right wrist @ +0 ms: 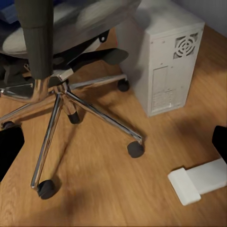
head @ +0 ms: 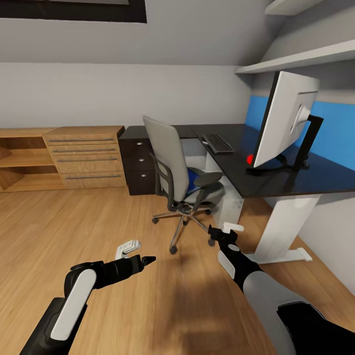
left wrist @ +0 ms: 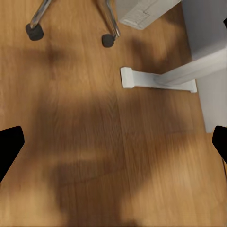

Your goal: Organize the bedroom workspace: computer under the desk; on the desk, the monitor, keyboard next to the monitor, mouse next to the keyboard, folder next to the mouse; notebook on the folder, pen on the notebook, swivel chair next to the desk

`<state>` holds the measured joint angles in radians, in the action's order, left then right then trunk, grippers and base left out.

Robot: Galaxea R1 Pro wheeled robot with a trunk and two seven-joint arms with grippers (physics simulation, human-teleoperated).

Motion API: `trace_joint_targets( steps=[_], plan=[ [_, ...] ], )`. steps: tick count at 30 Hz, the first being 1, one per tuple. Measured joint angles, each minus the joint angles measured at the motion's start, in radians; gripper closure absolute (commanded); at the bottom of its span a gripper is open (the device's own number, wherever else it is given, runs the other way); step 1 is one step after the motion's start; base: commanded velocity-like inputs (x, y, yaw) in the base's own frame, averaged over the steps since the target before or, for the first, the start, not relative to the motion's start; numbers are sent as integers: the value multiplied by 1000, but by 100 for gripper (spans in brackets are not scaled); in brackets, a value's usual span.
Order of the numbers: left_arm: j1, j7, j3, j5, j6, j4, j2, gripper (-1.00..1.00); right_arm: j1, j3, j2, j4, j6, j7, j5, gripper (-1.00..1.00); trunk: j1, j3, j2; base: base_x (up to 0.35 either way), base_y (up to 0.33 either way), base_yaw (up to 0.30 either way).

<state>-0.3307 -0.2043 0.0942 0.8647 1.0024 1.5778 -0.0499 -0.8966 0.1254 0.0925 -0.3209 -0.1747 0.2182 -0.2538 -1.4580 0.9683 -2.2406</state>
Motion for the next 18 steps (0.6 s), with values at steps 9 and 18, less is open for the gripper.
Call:
trace_joint_targets(
  steps=[9,18],
  plan=[
    [0,-1,1,2,-1,-5,0,-100,0,0,0,0,-3,0,0,-100,0,0,0,136,0,0],
    [0,-2,0,1,-2,-15,0,-100,0,-1,0,0,-4,0,0,-100,0,0,0,280,0,0]
  ],
)
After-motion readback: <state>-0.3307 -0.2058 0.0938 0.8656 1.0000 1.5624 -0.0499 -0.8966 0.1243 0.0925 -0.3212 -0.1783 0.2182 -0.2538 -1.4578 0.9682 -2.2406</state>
